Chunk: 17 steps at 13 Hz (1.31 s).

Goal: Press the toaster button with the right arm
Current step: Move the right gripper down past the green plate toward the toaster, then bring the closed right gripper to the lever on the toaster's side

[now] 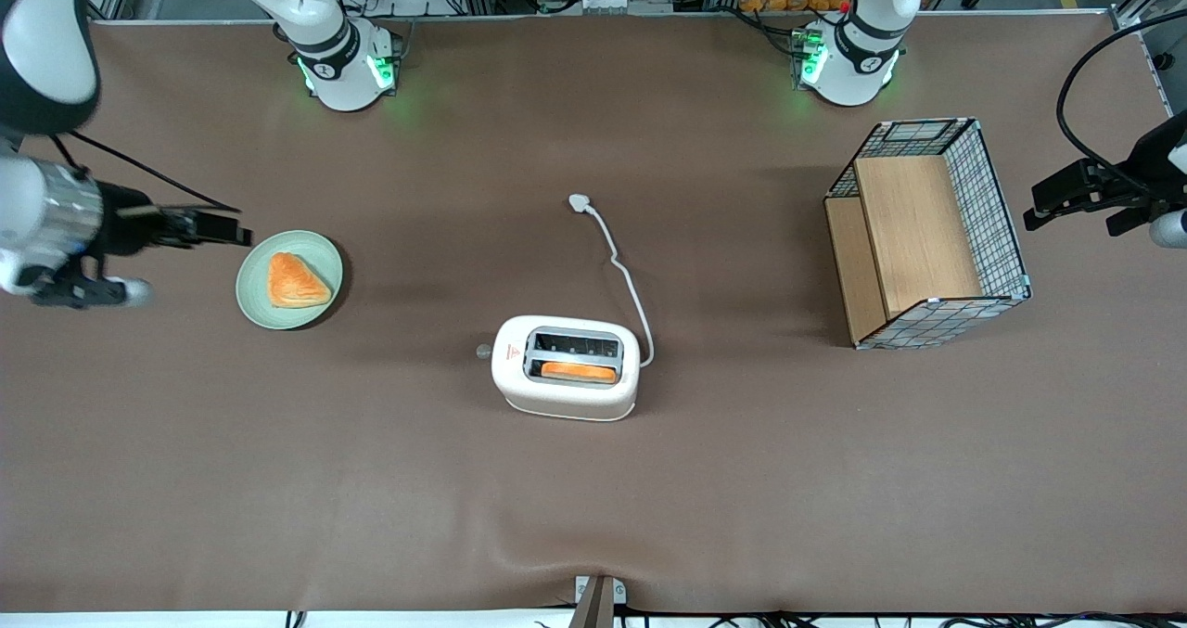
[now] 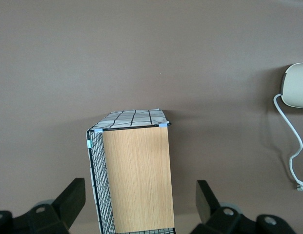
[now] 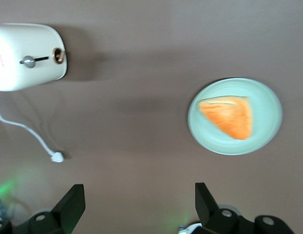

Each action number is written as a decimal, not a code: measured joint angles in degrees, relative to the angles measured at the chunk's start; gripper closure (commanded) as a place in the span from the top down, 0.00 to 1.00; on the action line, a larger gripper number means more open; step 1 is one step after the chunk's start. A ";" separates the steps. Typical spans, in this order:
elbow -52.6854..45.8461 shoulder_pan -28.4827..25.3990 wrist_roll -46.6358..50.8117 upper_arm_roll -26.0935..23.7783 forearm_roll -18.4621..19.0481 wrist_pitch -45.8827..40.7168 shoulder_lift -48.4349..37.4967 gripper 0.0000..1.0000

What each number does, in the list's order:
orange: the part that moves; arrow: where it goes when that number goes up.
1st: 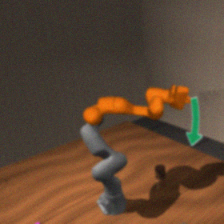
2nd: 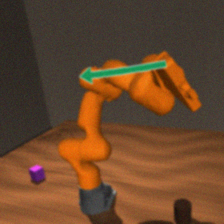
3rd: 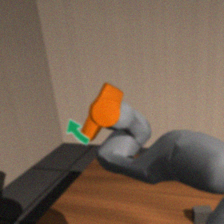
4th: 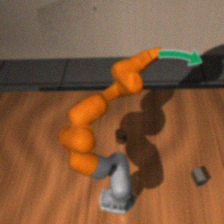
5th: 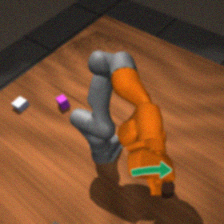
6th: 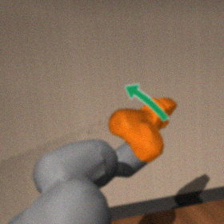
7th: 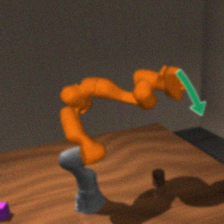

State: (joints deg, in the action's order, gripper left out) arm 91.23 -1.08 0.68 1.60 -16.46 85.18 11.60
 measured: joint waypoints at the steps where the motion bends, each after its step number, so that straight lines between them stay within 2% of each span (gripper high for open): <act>1: -0.01 -0.64 0.00 -0.02 -2.38 0.65 1.79 1.00; 5: -0.04 -3.24 0.00 -0.03 -10.25 4.00 6.68 1.00; 8: -0.07 -6.39 0.00 -0.09 -13.61 7.61 8.24 1.00; 13: -0.11 -14.26 0.28 -0.25 -13.92 16.86 8.75 1.00; 15: -0.11 -15.49 0.26 -0.23 -13.92 19.29 9.33 1.00; 16: -0.11 -15.72 0.15 -0.22 -13.92 20.12 9.67 0.98; 17: -0.11 -16.05 -0.08 -0.22 -13.92 21.13 9.97 0.89</act>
State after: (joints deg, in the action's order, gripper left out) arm 91.12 -17.13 0.60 1.38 -30.38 106.30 21.57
